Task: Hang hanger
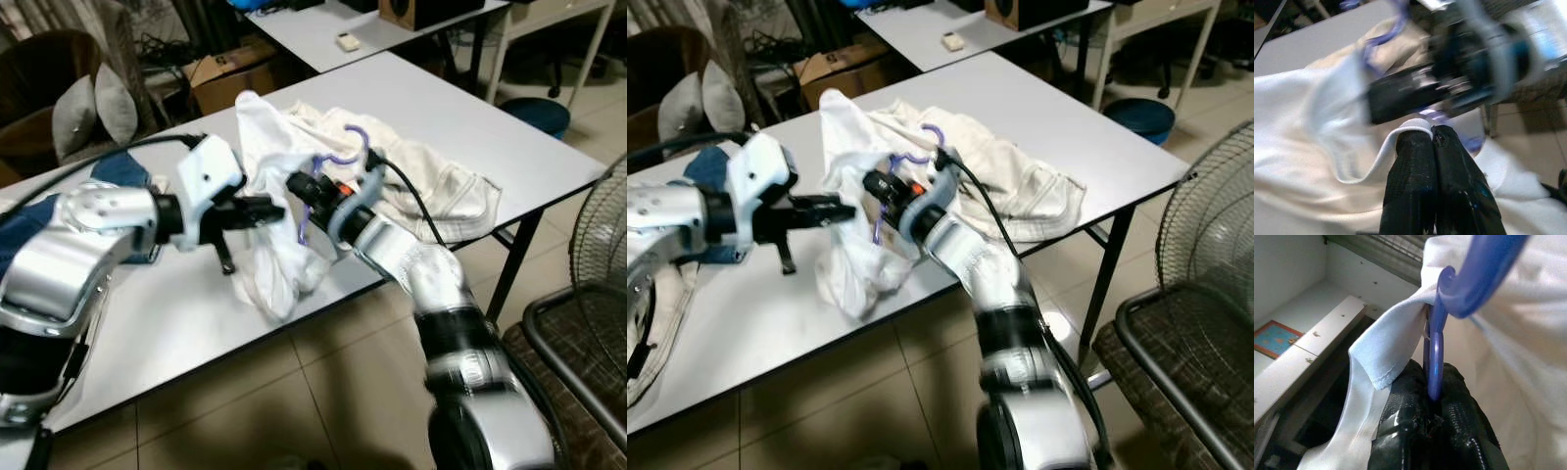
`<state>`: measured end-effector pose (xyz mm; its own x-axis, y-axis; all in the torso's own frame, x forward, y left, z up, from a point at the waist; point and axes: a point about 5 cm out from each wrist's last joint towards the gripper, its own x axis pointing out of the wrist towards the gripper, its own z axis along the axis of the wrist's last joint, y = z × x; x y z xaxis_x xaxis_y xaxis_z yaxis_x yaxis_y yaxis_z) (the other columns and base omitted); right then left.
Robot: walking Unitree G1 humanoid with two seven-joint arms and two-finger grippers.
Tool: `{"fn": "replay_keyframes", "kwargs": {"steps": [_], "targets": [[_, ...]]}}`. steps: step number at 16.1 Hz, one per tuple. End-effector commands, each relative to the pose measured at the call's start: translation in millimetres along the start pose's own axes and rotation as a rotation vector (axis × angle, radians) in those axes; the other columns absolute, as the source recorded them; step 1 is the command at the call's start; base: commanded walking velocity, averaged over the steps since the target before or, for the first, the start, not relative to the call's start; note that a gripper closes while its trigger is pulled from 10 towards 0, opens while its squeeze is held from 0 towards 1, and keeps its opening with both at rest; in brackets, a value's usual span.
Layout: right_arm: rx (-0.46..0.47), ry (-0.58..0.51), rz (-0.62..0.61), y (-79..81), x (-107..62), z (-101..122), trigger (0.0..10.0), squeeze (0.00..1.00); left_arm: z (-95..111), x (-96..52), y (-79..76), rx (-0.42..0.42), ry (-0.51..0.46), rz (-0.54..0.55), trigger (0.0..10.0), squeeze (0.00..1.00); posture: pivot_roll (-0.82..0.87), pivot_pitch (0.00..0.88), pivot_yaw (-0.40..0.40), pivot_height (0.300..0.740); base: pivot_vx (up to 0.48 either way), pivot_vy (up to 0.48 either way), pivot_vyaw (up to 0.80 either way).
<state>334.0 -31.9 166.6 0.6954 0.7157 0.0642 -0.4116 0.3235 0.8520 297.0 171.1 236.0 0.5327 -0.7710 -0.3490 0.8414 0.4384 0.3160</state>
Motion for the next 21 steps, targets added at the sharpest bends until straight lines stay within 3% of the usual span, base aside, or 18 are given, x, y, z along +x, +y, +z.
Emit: {"fn": "replay_keyframes", "kwargs": {"steps": [1,3,7,8,9,10,11,12,13,14,15,16,17,19,21], "targets": [[0.084,0.041,0.063,14.0,6.6,-24,10.0,0.00,-1,-8.1,9.8,0.024,0.032,0.045,1.4,0.00,-0.03,0.000,0.209,0.740,0.000,0.000,0.00],[0.071,0.047,0.060,14.3,-10.7,-21,10.0,0.00,-5,-15.4,23.4,0.051,0.061,0.107,1.6,0.00,-0.05,0.000,0.214,0.740,0.000,0.000,0.00],[0.058,0.090,-0.082,-6.2,-42.3,-28,10.0,0.00,2,-37.8,44.2,0.059,0.048,0.220,1.8,0.00,-0.08,0.000,0.216,0.740,0.000,0.000,0.00],[0.060,0.076,-0.090,-6.4,-47.6,-25,10.0,0.00,-6,-40.3,42.4,0.057,0.092,0.219,2.7,0.00,-0.09,0.000,0.214,0.740,0.000,0.000,0.00],[0.059,0.060,-0.099,-5.8,-52.5,-21,10.0,0.00,-17,-41.0,38.0,0.039,0.140,0.210,4.3,0.00,-0.09,0.000,0.213,0.740,0.000,0.000,0.00],[0.054,0.045,-0.105,-5.1,-56.0,-18,10.0,0.00,-27,-39.1,31.8,0.021,0.178,0.195,10.0,0.00,-0.09,0.000,0.211,0.740,0.000,0.000,0.00],[0.051,0.035,-0.114,-4.7,-58.3,-16,10.0,0.00,-31,-37.4,26.2,-0.016,0.178,0.176,10.0,0.13,-0.09,0.000,0.211,0.740,0.000,0.000,0.00],[0.034,0.013,-0.139,-5.5,-64.0,-12,10.0,0.00,-34,-33.7,10.7,-0.079,0.149,0.121,10.0,0.61,-0.10,0.000,0.209,0.740,0.000,0.000,0.00],[-0.005,-0.001,-0.167,-7.0,-70.2,-7,10.0,0.00,-34,-32.0,-6.2,-0.141,0.114,0.078,10.0,1.00,-0.11,0.000,0.196,0.740,0.000,0.000,0.00],[-0.018,-0.004,-0.175,-7.3,-72.7,-5,10.0,0.00,-33,-31.5,-11.5,-0.161,0.098,0.081,10.0,1.00,-0.10,0.000,0.193,0.740,0.000,0.000,0.00],[-0.047,-0.005,-0.189,-8.4,-77.6,-3,10.0,0.00,-30,-28.9,-20.7,-0.255,0.006,0.086,10.0,1.00,-0.10,0.000,0.179,0.740,0.000,0.000,0.00],[-0.055,-0.001,-0.192,-8.8,-80.0,-3,10.0,0.00,-29,-27.0,-24.5,-0.294,-0.036,0.100,10.0,1.00,-0.10,0.000,0.173,0.740,0.000,0.000,0.00],[-0.059,0.007,-0.196,-9.0,-82.3,-4,10.0,0.00,-28,-26.1,-26.4,-0.318,-0.084,0.149,10.0,1.00,-0.10,0.000,0.170,0.740,0.000,0.000,0.00],[-0.101,0.046,-0.192,-6.9,-86.7,-6,10.0,0.00,-30,-25.7,-23.2,-0.403,-0.217,0.357,10.0,1.00,-0.10,0.000,0.159,0.740,0.000,0.000,0.40],[-0.234,0.118,-0.106,9.5,-104.0,-2,10.0,0.00,-41,-28.8,-43.9,-0.505,-0.259,0.435,10.0,1.00,-0.11,0.000,0.129,0.740,0.000,0.000,0.80]]}}
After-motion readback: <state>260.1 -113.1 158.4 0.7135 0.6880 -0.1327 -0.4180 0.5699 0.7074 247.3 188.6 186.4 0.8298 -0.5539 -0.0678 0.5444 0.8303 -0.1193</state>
